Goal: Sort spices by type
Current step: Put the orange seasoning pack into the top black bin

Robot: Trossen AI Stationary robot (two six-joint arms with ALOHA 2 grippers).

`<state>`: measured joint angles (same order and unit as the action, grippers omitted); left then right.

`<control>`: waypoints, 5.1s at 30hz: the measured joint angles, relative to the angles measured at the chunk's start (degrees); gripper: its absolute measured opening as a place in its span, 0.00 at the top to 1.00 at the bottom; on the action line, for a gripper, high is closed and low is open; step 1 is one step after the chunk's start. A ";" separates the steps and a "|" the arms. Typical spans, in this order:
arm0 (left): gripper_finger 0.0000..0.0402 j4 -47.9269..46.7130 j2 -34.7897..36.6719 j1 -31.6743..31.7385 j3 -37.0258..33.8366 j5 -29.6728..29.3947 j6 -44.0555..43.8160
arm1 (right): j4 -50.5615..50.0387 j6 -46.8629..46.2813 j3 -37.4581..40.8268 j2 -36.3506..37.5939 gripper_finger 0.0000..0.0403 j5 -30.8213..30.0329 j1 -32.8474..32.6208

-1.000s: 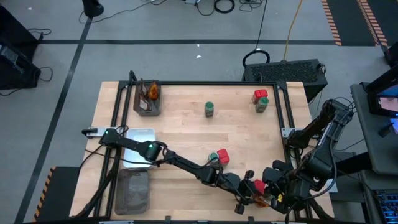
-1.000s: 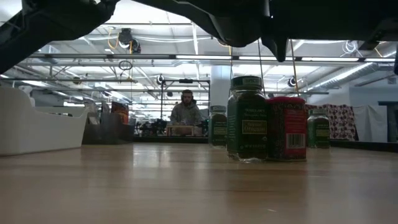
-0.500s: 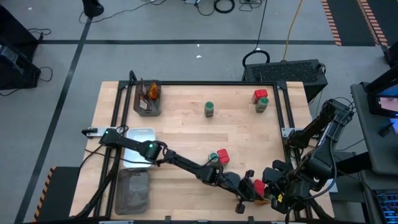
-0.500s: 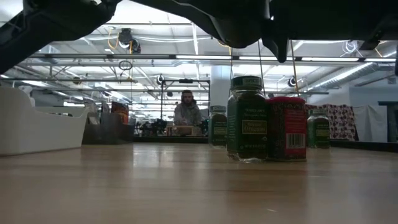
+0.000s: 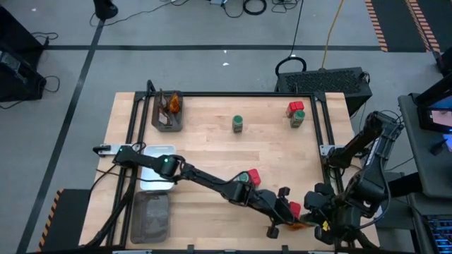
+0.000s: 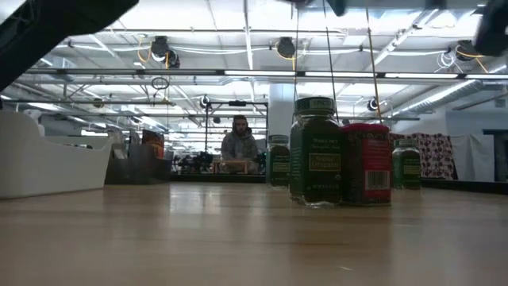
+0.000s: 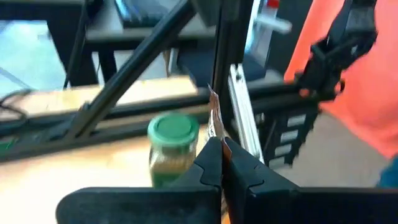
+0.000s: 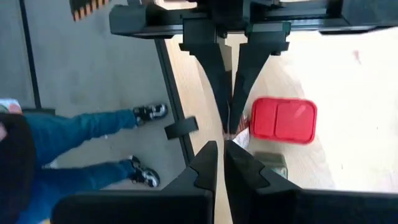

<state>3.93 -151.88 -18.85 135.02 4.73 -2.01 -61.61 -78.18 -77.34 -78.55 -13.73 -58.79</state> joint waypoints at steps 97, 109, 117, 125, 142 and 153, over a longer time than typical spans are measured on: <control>1.00 -9.52 106.02 50.60 -107.67 -30.53 -14.15 | 58.41 62.14 -0.02 -17.98 0.98 26.37 77.46; 1.00 -8.77 99.34 50.60 -107.60 -30.83 -18.72 | 58.32 67.31 -0.02 -17.98 0.98 30.76 81.72; 1.00 -9.57 98.40 50.60 -107.56 -33.22 -19.54 | 57.81 68.81 -0.02 -17.96 0.98 32.35 82.36; 1.00 -9.82 101.96 50.60 -107.56 -33.10 -18.18 | 56.40 69.90 -0.02 -17.94 0.98 32.38 82.34; 1.00 -10.32 100.32 50.60 -110.44 -33.46 -21.90 | 56.58 69.07 -0.02 -17.92 0.98 33.58 82.23; 1.00 3.87 100.26 48.32 -120.16 -35.28 -26.22 | 55.00 68.57 -0.02 -17.89 0.98 33.60 81.40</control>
<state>7.80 -51.62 29.47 14.87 -30.55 -28.23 -6.62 -9.61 -77.36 -96.44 19.88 22.61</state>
